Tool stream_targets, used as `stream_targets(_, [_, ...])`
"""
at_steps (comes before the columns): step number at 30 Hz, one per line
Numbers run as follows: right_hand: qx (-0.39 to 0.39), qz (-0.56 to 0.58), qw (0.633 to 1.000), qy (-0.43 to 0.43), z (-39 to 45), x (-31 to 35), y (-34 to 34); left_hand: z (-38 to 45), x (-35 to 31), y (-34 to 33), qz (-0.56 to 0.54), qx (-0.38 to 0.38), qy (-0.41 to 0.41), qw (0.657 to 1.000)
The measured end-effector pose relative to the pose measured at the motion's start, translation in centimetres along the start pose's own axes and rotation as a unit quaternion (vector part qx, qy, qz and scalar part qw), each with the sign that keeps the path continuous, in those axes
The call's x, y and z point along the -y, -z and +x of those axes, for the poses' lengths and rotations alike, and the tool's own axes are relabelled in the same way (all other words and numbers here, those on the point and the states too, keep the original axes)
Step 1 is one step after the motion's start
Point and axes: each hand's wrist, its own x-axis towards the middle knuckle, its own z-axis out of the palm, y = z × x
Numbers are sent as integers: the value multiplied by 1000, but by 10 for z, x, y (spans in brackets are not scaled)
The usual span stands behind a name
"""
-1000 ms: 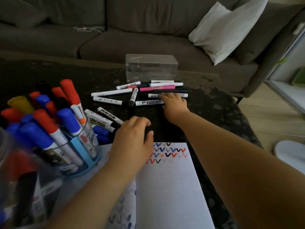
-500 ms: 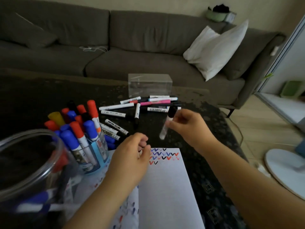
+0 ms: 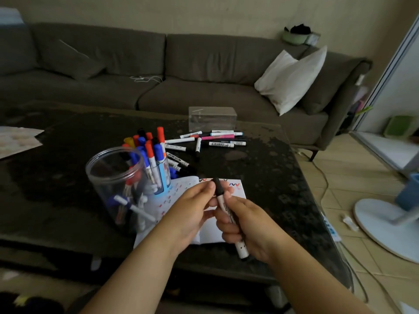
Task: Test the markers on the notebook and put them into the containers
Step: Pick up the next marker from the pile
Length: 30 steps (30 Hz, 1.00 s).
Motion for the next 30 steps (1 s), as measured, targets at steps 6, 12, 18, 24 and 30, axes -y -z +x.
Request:
stream_targets(6, [29, 139, 989, -31, -28, -10, -17, -32, -6, -9, -165, 90, 17, 982])
stream_targets(12, [-95, -115, 988, 50, -36, -23, -21, -39, -2, -25, -117, -30, 31, 992])
stream_targets(18, [-212, -358, 906, 81, -39, -40, 0, -27, -10, -10, -34, -162, -25, 986])
stream_targets(24, [-192, -158, 968, 31, -35, -24, 11, -24, 8, -4, 69, -218, -12, 973])
stream_targets(30, [-168, 0, 985, 47, -23, -16, 25, -12, 29, 4, 210, -188, -40, 959])
